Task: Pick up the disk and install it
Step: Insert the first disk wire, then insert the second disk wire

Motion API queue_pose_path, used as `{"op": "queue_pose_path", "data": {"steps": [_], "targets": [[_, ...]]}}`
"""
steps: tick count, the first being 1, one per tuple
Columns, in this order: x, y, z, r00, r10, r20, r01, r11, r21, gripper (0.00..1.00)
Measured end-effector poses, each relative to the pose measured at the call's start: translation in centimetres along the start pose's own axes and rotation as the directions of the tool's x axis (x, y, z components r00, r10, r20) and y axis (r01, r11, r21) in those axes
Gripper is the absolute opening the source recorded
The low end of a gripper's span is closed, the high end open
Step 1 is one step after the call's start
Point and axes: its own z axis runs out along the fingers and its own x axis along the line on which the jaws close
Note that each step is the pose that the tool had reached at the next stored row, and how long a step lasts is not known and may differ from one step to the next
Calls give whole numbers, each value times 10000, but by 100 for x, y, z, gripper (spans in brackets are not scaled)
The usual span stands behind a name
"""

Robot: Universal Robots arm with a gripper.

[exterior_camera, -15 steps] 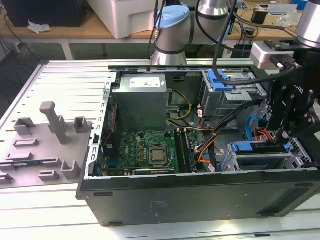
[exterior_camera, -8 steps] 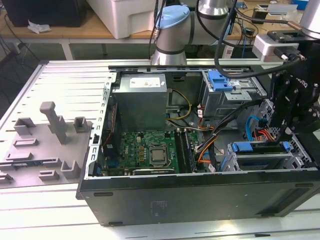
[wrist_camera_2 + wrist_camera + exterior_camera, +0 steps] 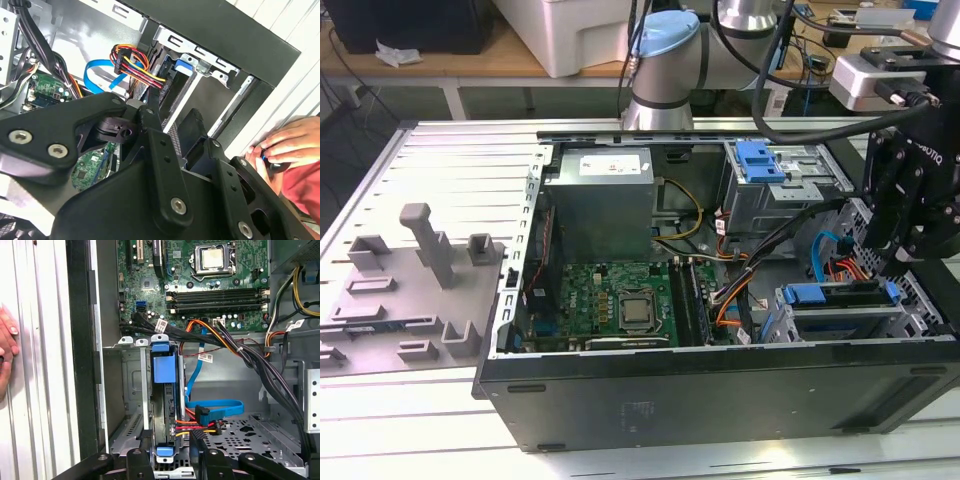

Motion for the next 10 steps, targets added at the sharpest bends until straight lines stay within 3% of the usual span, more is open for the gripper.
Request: {"op": "queue_pose_path", "data": {"steps": [10], "targets": [[0,0,-2,10000,0,0,0,10000,0,43]]}}
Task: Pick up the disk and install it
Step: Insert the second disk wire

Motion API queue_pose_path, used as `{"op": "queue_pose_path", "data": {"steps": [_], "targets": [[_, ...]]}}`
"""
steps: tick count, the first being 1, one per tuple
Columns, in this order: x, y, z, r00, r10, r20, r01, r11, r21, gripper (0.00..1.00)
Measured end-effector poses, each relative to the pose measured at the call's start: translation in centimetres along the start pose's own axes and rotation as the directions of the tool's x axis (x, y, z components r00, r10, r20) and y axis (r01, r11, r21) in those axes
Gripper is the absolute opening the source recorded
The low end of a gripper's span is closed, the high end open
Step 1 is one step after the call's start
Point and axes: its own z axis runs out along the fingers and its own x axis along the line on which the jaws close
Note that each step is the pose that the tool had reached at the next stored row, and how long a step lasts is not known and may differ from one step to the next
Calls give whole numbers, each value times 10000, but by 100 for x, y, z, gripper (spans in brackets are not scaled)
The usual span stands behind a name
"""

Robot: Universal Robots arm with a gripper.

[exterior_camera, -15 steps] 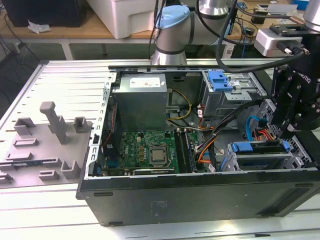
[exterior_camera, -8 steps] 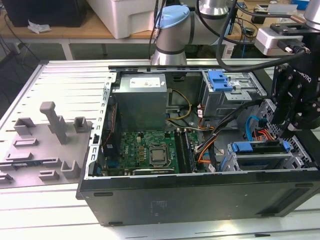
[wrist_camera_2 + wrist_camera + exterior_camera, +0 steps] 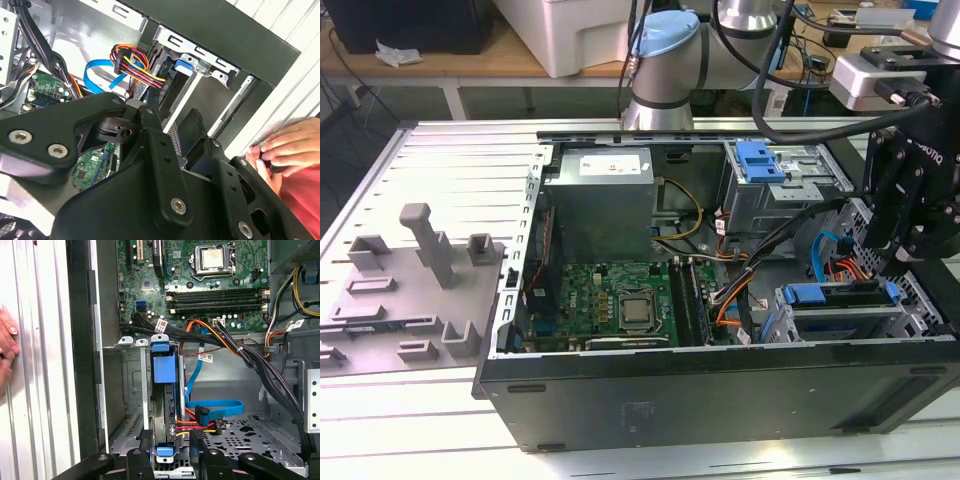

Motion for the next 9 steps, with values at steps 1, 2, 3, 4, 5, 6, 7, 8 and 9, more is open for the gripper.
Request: {"op": "queue_pose_path", "data": {"steps": [1,2,3,4,5,6,7,8,9], "targets": [[0,0,0,10000,0,0,0,10000,0,43],[0,0,0,10000,0,-1,0,10000,0,43],[0,0,0,10000,0,-1,0,10000,1,43],[0,0,0,10000,1,-1,-1,10000,1,43],[-1,0,-1,10000,0,-3,0,10000,0,43],[-11,1,-2,10000,0,-4,0,10000,0,43],[-32,2,-4,10000,0,-4,0,10000,1,43],[-64,4,-6,10000,0,-4,0,10000,1,43],[-94,5,-10,10000,0,-8,0,10000,0,43]]}}
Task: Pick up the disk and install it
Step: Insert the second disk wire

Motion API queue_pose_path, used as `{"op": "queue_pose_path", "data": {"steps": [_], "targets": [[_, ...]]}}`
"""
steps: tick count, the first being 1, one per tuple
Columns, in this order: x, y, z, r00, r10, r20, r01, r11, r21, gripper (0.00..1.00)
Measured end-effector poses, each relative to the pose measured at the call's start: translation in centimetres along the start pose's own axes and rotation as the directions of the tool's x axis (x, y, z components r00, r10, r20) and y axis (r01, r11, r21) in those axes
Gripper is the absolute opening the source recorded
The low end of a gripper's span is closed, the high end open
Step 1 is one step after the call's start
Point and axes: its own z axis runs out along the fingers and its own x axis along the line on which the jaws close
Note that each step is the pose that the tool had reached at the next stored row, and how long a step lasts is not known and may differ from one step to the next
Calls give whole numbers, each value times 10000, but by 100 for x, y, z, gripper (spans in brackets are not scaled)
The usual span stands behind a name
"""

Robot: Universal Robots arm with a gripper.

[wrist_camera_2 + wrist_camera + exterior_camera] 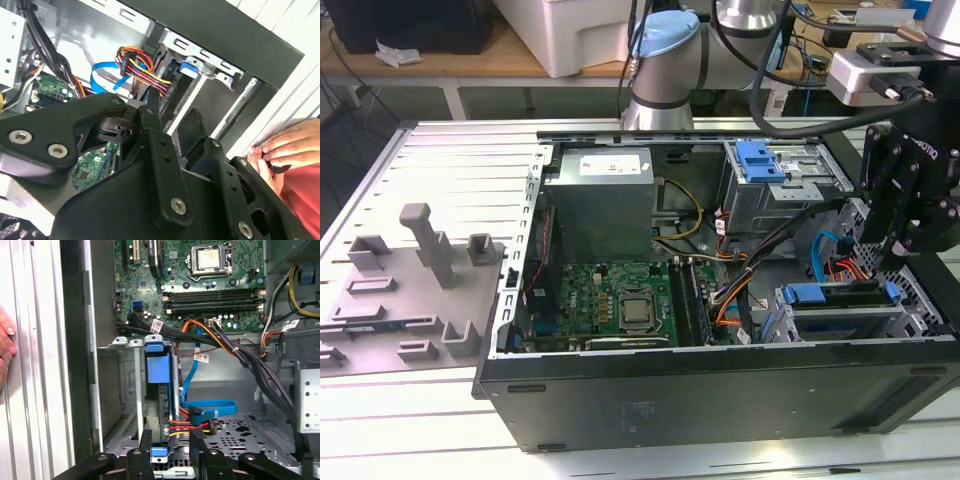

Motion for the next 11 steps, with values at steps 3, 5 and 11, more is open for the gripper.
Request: {"op": "queue_pose_path", "data": {"steps": [3,5,11], "targets": [[-91,6,-8,10000,-2,-30,2,10000,2,43],[-98,44,-12,10000,19,-38,-19,10000,0,43],[-127,115,-17,9997,220,-45,-221,9998,-21,43]]}}
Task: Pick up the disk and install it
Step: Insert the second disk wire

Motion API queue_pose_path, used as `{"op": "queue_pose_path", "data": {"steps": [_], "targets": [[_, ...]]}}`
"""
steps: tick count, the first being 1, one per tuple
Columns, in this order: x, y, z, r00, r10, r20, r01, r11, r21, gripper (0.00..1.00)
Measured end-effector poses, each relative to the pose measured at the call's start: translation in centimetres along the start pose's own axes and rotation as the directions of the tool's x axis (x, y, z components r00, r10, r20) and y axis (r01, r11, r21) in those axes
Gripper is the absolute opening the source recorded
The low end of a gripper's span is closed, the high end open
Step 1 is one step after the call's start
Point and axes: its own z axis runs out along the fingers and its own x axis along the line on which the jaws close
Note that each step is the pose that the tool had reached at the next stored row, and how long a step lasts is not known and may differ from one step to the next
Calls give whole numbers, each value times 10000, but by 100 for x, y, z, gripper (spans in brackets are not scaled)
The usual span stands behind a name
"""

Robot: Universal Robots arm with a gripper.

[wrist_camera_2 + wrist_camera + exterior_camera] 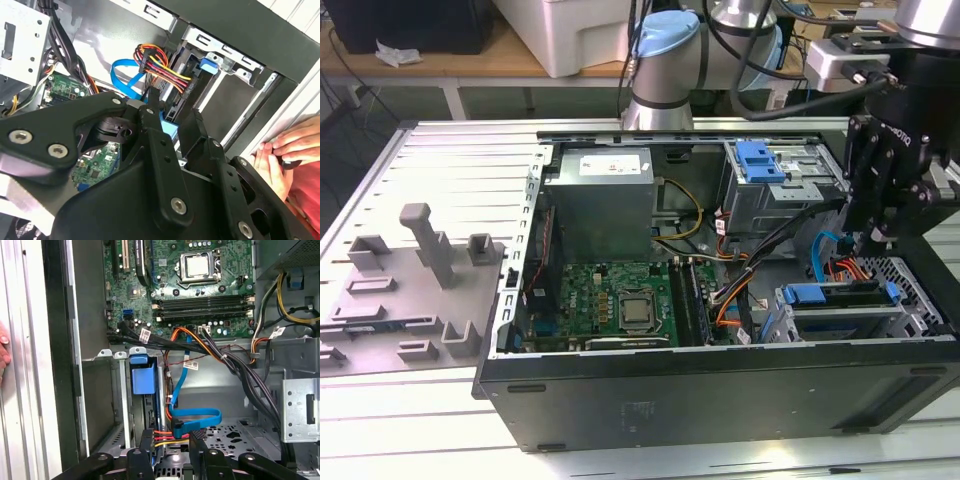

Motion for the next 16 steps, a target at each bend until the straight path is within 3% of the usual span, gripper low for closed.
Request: {"op": "queue_pose_path", "data": {"steps": [5,11,16], "targets": [[-26,10,-3,9997,248,-15,-248,9997,-75,43],[-45,10,-4,9992,391,-65,-393,9982,-453,43],[-111,13,13,9992,393,-66,-396,9981,-472,43]]}}
